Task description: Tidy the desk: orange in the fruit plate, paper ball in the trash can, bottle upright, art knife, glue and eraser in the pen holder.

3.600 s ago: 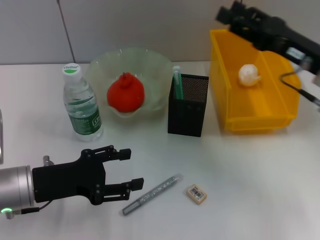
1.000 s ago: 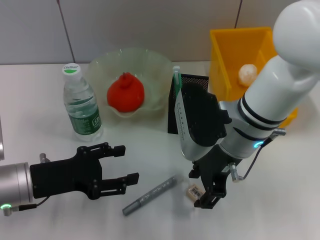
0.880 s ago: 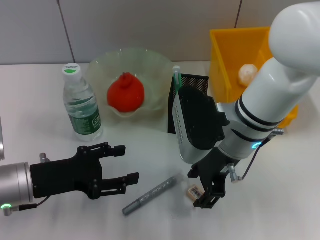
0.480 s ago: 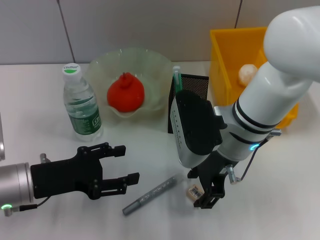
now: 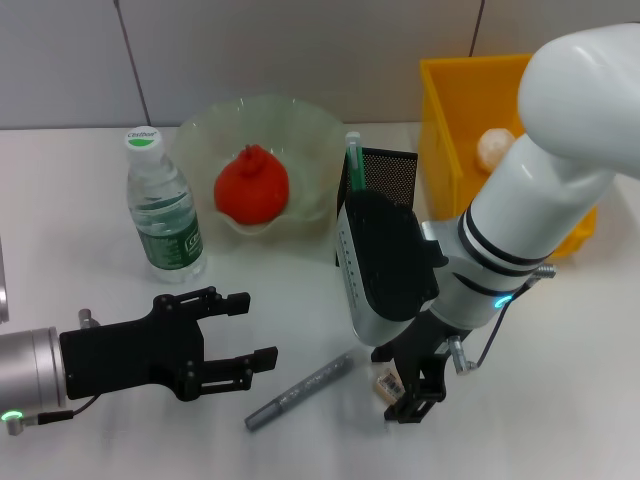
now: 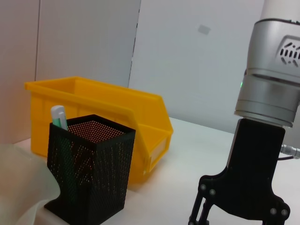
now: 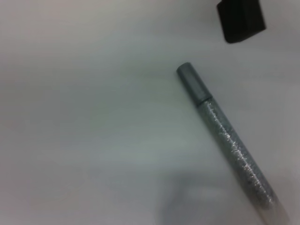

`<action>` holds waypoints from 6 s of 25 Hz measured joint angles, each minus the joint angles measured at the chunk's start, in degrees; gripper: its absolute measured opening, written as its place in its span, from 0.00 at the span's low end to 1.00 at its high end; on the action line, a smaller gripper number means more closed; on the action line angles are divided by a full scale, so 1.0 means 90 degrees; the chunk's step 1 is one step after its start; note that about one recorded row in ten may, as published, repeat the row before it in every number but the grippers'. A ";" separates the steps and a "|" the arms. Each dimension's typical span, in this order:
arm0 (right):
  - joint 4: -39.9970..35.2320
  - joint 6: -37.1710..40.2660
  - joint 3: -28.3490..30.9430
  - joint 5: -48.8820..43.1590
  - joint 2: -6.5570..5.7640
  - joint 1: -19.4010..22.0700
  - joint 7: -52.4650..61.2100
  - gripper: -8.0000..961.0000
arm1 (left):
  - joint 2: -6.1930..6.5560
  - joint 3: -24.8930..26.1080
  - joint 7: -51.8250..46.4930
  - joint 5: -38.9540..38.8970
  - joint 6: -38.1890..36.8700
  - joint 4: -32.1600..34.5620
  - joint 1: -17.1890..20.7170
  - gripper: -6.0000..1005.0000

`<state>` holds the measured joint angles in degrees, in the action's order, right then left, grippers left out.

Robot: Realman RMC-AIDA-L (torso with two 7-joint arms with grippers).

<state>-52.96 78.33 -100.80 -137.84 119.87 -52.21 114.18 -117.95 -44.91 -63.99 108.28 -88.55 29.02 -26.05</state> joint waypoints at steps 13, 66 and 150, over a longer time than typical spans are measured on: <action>0.0130 -0.0150 -0.0194 0.0062 0.0001 0.0000 0.0071 0.51 | 0.0000 0.0005 -0.0018 -0.0007 -0.0040 0.0037 0.0014 0.77; -0.0651 -0.0754 0.3663 -0.0818 -0.0077 -0.0257 0.1602 0.60 | 0.0044 0.0010 -0.0147 -0.0018 -0.0063 0.0076 -0.0050 0.76; 0.2271 0.1716 0.6463 0.2834 -0.0937 0.3302 -0.5304 0.80 | -0.0136 -0.5599 -0.8768 0.3204 0.0997 0.2507 -0.3081 0.75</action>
<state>-32.52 93.78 -42.63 -112.33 111.44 -22.49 66.45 -119.18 -95.31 -142.90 137.12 -79.58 51.58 -53.78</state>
